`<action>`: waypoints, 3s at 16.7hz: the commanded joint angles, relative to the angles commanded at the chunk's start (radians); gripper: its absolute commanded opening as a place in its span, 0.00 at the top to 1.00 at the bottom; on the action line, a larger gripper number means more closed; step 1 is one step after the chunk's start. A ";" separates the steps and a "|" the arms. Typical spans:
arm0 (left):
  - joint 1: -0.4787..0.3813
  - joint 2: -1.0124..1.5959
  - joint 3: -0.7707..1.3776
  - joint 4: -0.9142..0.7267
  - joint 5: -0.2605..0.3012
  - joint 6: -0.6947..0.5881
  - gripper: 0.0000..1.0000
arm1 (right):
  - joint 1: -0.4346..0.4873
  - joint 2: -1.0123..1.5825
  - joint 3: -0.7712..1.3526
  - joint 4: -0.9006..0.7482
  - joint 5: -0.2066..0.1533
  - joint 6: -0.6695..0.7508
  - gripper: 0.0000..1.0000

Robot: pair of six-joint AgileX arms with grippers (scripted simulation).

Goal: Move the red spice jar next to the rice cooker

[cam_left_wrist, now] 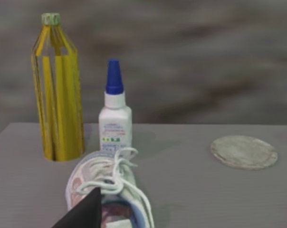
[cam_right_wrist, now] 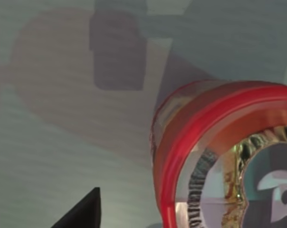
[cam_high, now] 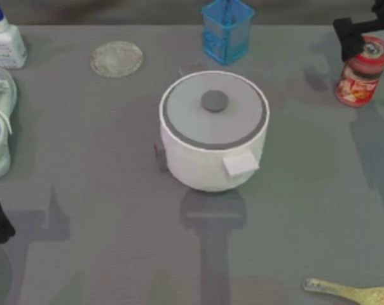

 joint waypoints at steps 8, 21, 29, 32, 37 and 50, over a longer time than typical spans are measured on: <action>0.000 0.000 0.000 0.000 0.000 0.000 0.00 | 0.004 0.050 -0.051 0.101 0.002 0.004 0.00; 0.000 0.000 0.000 0.000 0.000 0.000 0.00 | 0.006 0.066 -0.067 0.133 0.003 0.006 0.53; 0.000 0.000 0.000 0.000 0.000 0.000 0.00 | 0.006 0.066 -0.067 0.133 0.003 0.006 1.00; 0.000 0.000 0.000 0.000 0.000 0.000 0.00 | 0.006 0.066 -0.067 0.133 0.003 0.006 1.00; 0.000 0.000 0.000 0.000 0.000 0.000 0.00 | 0.002 0.063 -0.069 0.133 0.002 0.008 1.00; 0.000 0.000 0.000 0.000 0.000 0.000 0.00 | 0.028 -0.449 -0.552 0.106 0.000 0.019 1.00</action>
